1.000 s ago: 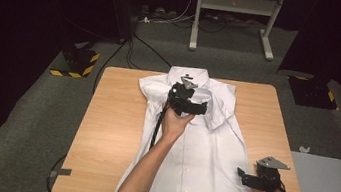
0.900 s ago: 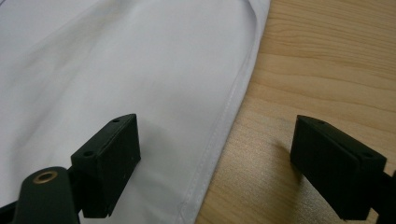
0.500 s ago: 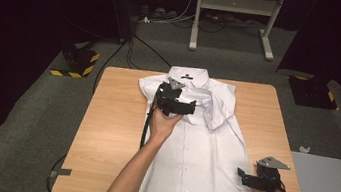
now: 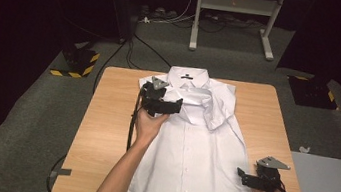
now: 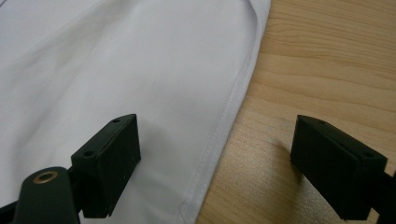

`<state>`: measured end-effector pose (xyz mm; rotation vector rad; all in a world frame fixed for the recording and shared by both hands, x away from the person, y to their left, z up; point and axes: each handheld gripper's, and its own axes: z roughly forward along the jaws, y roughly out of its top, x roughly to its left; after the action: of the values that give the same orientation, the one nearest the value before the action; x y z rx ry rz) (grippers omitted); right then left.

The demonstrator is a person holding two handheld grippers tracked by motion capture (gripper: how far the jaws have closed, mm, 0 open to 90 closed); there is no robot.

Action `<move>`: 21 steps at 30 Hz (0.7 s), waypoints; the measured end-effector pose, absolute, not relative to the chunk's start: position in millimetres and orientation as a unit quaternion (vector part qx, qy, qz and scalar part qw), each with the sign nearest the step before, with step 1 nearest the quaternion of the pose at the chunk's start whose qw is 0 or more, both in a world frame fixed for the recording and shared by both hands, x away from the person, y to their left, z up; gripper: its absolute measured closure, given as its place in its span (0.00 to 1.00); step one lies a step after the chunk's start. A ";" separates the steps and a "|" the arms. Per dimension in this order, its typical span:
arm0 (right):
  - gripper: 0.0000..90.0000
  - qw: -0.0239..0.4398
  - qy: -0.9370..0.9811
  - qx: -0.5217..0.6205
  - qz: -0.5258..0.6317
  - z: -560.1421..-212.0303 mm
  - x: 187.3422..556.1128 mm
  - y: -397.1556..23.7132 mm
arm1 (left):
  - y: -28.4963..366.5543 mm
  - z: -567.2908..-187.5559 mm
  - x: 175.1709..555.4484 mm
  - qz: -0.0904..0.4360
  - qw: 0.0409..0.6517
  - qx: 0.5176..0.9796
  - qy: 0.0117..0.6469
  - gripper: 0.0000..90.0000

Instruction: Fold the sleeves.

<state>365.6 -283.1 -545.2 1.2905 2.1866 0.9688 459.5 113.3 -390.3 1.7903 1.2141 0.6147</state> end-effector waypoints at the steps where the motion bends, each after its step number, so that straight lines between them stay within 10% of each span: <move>1: 0.17 0.210 0.787 0.464 0.349 -545.2 365.6 -283.1 | 114.6 -389.8 458.6 0.247 0.431 0.719 0.486 0.12; 21: 0.17 0.211 0.787 0.464 0.348 -545.2 365.6 -283.0 | 139.7 -389.7 437.8 0.261 0.429 0.714 0.488 0.12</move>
<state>365.6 -283.0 -545.2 1.2884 2.1873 0.9684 437.8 139.7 -389.7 1.7810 1.2189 0.6527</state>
